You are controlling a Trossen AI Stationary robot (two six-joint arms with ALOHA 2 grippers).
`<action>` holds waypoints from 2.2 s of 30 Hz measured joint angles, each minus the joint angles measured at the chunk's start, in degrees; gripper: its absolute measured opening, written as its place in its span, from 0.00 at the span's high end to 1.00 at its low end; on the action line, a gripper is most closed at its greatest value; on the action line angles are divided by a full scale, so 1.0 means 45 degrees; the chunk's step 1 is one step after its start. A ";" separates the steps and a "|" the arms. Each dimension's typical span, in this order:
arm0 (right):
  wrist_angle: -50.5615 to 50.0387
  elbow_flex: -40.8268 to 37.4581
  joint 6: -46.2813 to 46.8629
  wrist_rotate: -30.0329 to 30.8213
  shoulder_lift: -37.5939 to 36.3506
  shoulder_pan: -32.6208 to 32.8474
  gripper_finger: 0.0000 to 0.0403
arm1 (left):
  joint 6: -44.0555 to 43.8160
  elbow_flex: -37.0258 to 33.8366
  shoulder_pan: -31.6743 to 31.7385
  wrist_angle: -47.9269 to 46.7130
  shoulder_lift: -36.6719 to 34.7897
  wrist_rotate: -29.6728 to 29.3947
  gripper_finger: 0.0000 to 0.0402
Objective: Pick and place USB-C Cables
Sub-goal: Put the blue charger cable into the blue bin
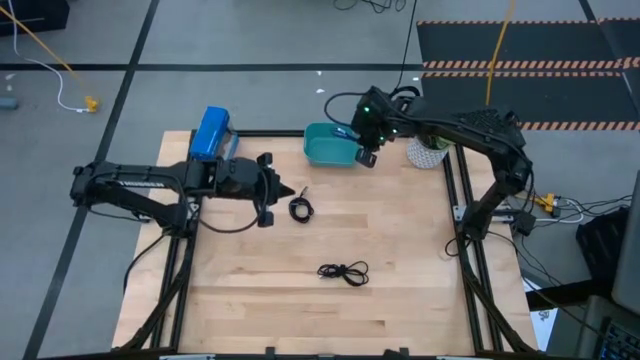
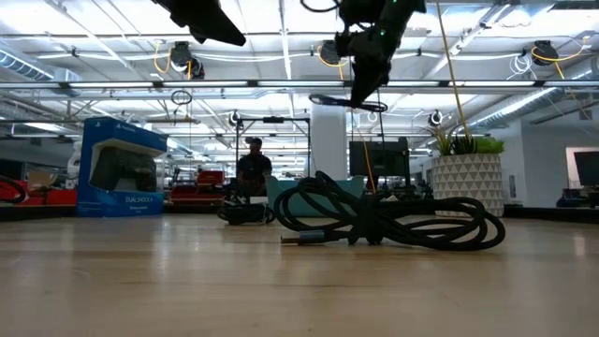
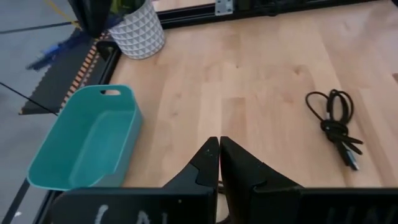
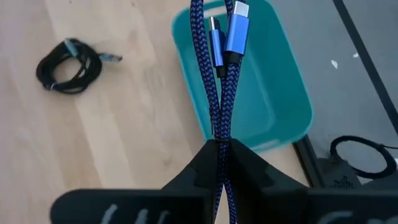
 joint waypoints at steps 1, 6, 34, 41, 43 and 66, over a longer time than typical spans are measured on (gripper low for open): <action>0.0251 0.0001 -0.0061 -0.0044 0.0176 -0.0045 0.96 | -0.0001 0.0000 0.0070 0.0012 0.0000 0.0005 0.95; 0.1558 0.0000 -0.0495 -0.0308 0.1297 -0.0276 0.96 | -0.0057 0.0000 0.0213 0.0030 0.0000 0.0016 0.95; 0.4452 0.0000 -0.2080 -0.0951 0.5093 -0.1573 0.96 | -0.0446 0.0000 0.0214 0.0021 0.0000 0.0027 0.95; 0.4750 0.0000 -0.2061 -0.0946 0.5435 -0.1592 0.96 | -0.0495 0.0000 0.0213 0.0021 0.0000 0.0026 0.95; 0.4725 0.0000 -0.2046 -0.0926 0.5675 -0.1597 0.96 | -0.0495 0.0000 0.0214 0.0021 0.0000 0.0026 0.95; 0.4938 -0.0010 -0.1862 -0.0861 0.6250 -0.1495 0.90 | -0.0437 0.0005 0.0216 0.0025 0.0000 0.0026 0.95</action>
